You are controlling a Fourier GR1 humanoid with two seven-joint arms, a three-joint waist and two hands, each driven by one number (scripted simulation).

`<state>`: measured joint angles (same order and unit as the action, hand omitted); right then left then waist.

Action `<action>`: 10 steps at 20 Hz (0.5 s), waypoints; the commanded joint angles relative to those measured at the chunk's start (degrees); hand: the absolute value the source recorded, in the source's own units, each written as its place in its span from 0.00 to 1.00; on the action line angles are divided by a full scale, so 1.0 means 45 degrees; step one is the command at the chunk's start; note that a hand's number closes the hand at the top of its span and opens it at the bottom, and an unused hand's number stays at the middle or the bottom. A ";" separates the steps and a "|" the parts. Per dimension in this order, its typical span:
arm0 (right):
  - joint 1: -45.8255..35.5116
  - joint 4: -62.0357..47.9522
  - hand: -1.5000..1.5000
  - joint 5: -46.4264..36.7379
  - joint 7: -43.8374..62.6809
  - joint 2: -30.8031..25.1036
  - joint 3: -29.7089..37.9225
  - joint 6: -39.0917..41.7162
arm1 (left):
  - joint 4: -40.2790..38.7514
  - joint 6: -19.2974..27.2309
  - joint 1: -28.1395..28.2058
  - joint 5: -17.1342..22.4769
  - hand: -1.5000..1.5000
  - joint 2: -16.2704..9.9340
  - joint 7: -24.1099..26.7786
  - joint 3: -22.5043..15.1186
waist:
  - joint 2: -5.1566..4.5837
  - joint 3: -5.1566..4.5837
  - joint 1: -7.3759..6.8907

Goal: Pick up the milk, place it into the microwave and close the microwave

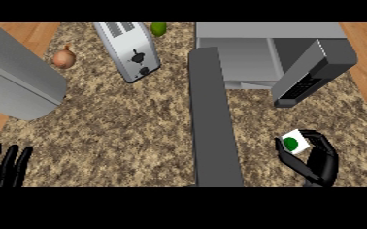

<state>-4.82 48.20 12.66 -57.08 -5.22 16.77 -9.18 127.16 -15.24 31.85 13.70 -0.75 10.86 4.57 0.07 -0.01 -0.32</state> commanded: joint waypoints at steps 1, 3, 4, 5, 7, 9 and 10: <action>0.0301 0.1374 1.00 -0.0293 -0.0023 0.0634 -0.0628 -0.0675 | 0.0942 0.0117 -0.0221 0.0466 0.00 -0.0123 -0.1130 0.0168 | 0.0005 0.0000 0.0045; 0.0141 0.1483 1.00 -0.0736 0.0052 0.0677 -0.1236 -0.0289 | 0.0188 -0.0546 0.0017 0.0798 0.00 -0.0366 -0.0149 0.0831 | 0.0006 -0.0002 -0.0003; -0.0513 0.0981 1.00 -0.0388 0.0844 -0.0701 -0.0948 0.1150 | -0.0469 -0.0596 -0.0242 0.0681 0.00 -0.0369 -0.0013 0.0749 | -0.0010 0.0000 -0.0018; -0.0282 0.1444 1.00 -0.0663 0.0806 -0.0560 -0.1506 0.1489 | -0.0088 -0.0280 -0.0227 0.0354 0.00 -0.0101 -0.0299 0.0329 | 0.0000 0.0000 0.0011; -0.0454 0.1221 1.00 -0.0575 0.1106 -0.1410 -0.1918 0.3348 | -0.0236 -0.0381 0.0097 0.0028 0.00 0.0149 0.0339 0.0031 | 0.0011 0.0001 -0.0086; -0.0287 0.1050 1.00 -0.0877 0.0674 -0.1549 -0.2415 0.4154 | -0.0136 -0.0493 -0.0197 0.0655 0.00 -0.0195 -0.0104 0.0528 | -0.0006 0.0006 -0.0045; -0.0465 0.1109 1.00 -0.0712 0.0846 -0.1783 -0.2403 0.4632 | -0.0697 -0.0538 -0.0092 0.0040 0.00 0.0152 0.0559 0.0105 | -0.0003 0.0002 -0.0037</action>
<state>-6.28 53.09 9.69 -53.45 -10.00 8.44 3.16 125.99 -17.06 31.18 15.36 -1.08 11.03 6.04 0.05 0.00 -0.49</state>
